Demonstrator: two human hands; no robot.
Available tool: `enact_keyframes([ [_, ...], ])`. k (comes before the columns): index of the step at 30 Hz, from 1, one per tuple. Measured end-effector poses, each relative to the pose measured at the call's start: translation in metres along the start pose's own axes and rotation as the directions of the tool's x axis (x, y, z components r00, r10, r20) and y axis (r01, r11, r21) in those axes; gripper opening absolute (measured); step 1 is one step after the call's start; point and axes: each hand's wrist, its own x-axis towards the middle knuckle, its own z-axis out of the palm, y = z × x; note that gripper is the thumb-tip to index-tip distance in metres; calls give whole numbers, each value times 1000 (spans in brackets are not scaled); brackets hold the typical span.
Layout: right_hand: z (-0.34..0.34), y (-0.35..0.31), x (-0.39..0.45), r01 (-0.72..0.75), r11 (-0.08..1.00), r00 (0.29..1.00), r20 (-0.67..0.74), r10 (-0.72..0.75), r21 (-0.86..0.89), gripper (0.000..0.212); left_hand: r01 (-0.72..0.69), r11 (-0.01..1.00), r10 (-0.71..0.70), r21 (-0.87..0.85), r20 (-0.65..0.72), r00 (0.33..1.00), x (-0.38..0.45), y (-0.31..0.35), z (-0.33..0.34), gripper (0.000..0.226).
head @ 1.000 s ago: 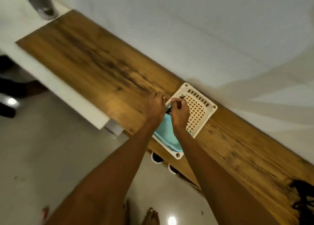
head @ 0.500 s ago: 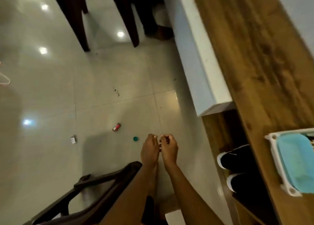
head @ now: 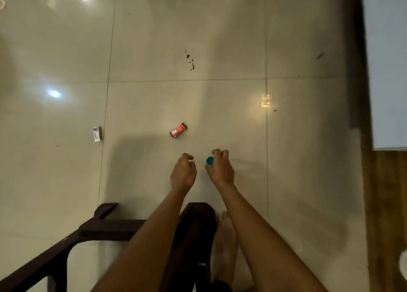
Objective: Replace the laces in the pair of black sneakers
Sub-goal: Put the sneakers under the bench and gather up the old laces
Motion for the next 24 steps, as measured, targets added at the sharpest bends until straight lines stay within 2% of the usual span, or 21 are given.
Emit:
enact_keyframes([
  [4,28,9,31,55,988,998,8,-55,-145,54,17,1000,-17,-9,-24,1000,37,-20,13,28],
  [7,34,14,39,117,976,993,19,-116,-182,40,44,999,-45,-29,-39,998,51,-26,16,28],
  [9,32,13,41,136,984,991,21,-134,-115,33,59,997,-61,-42,-49,997,52,-26,15,27],
  [12,27,0,43,154,987,986,-67,-152,41,35,16,1000,-20,-25,-129,992,56,-21,10,29],
  [15,22,-17,47,213,962,958,-229,-172,171,43,-3,999,15,41,-296,955,79,-10,0,36],
  [17,21,-22,54,239,949,915,-375,-149,205,46,-9,995,46,100,-371,928,102,-6,-8,40],
  [20,21,-16,61,215,910,868,-496,-12,354,43,3,968,82,251,-324,942,129,-8,-7,38],
  [24,19,14,57,204,849,886,-462,53,487,30,2,937,88,350,-239,967,145,-16,3,24],
])
